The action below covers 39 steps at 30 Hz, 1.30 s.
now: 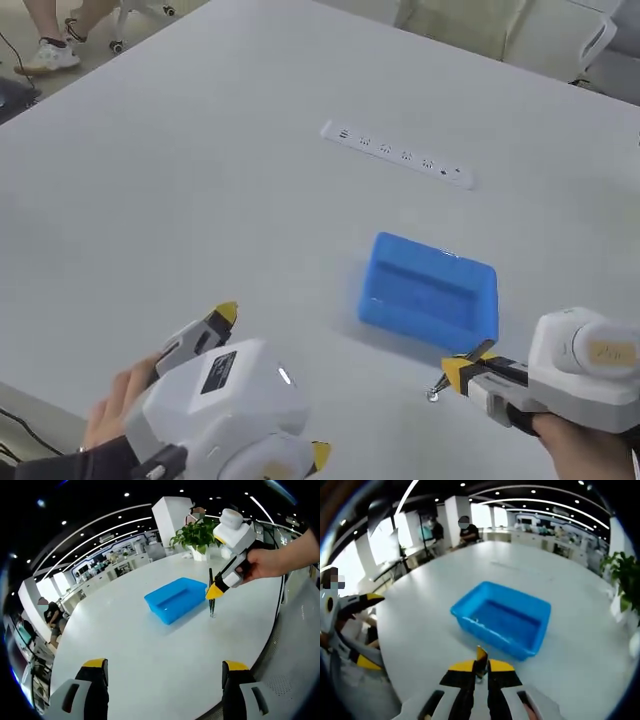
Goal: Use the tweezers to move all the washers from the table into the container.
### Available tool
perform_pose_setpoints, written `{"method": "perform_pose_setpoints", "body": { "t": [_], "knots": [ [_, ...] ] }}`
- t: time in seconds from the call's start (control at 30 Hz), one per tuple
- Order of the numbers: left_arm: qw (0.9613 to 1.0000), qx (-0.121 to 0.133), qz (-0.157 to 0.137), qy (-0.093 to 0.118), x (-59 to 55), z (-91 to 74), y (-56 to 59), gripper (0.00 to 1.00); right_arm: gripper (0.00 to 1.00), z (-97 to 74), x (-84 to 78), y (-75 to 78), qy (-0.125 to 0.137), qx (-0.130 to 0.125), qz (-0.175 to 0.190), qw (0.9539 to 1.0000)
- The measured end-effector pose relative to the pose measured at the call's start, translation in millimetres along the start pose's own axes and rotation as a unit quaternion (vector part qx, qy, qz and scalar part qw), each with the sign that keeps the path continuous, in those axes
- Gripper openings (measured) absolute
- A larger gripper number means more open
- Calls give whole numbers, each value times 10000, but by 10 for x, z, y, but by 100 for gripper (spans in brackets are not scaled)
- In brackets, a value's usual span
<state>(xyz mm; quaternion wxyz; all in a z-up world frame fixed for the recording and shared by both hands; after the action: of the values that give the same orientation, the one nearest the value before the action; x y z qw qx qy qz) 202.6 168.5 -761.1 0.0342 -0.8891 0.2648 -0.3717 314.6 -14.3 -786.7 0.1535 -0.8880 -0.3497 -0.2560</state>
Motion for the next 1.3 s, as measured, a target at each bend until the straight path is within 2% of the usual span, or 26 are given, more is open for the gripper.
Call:
{"method": "perform_pose_setpoints", "body": {
  "t": [0.17, 0.3, 0.43, 0.6, 0.93, 1.03, 1.3],
  "knots": [
    [10000, -14, -36, 33, 9, -5, 0, 97, 4, 27, -11, -12, -25, 49, 35, 10000],
    [10000, 5, -79, 9, 0, -4, -12, 97, 4, 24, -4, -24, 21, -10, -12, 10000],
    [10000, 6, -44, 14, 4, -6, -6, 97, 4, 17, -16, -54, 21, -40, -191, 9998],
    [10000, 0, -43, 41, 11, -10, -2, 97, 3, 13, -5, -39, -10, -51, -233, 9997],
    [10000, 6, -33, 62, 17, -12, -3, 97, 3, -185, 205, -77, 217, -3, -316, 9993],
    [10000, 8, -35, 42, 11, -10, -4, 97, 3, -240, 287, -91, 324, 108, -225, 9992],
    [10000, 11, -36, 33, 8, -10, -6, 97, 3, -323, 511, 25, 666, 5, -66, 9978]
  ]
}}
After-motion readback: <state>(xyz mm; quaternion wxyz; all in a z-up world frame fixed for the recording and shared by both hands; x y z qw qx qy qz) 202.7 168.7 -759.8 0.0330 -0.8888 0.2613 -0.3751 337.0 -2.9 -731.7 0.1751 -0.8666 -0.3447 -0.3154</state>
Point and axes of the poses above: the centre of the closed fingertips' face, and the gripper's own axes: z roughly forward along the fingers, y roughly to its right, x roughly out of its top, the point moved 4 cm from there along -z, roughly backward along the fingers, and after that the axes turned 9 degrees about -y, right-handed, at the moved point
